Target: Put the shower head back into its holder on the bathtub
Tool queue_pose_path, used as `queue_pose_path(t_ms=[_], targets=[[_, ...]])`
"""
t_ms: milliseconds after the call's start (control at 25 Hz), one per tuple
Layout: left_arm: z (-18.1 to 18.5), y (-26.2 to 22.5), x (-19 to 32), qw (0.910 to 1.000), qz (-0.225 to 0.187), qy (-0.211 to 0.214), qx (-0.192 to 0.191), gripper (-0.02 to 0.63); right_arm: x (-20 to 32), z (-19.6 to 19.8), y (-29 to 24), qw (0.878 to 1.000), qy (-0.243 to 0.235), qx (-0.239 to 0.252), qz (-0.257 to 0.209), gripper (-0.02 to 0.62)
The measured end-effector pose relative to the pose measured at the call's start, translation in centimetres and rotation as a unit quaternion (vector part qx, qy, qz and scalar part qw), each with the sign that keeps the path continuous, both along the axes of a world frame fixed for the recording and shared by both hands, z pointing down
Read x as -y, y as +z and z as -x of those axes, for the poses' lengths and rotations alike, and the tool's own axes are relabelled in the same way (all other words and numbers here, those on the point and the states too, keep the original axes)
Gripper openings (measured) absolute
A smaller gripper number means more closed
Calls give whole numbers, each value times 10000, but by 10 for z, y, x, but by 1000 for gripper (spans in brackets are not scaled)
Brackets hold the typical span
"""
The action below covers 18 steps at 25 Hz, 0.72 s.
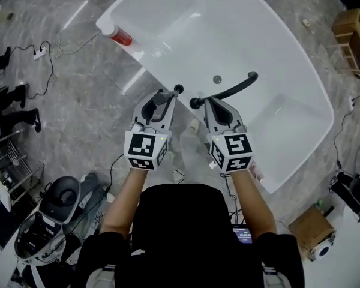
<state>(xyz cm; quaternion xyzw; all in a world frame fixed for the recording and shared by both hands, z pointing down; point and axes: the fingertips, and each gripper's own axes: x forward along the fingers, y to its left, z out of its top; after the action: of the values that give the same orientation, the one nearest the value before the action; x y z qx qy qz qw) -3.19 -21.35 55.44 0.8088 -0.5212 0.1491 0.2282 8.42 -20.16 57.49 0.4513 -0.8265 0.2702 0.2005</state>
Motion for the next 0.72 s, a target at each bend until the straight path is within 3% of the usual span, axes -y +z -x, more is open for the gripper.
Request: queue_pose_path(t_ms=[720], targets=[[-9,109,-2,9981,226,303,487,147,-12,22,93,9980,-266,-39,566,21]])
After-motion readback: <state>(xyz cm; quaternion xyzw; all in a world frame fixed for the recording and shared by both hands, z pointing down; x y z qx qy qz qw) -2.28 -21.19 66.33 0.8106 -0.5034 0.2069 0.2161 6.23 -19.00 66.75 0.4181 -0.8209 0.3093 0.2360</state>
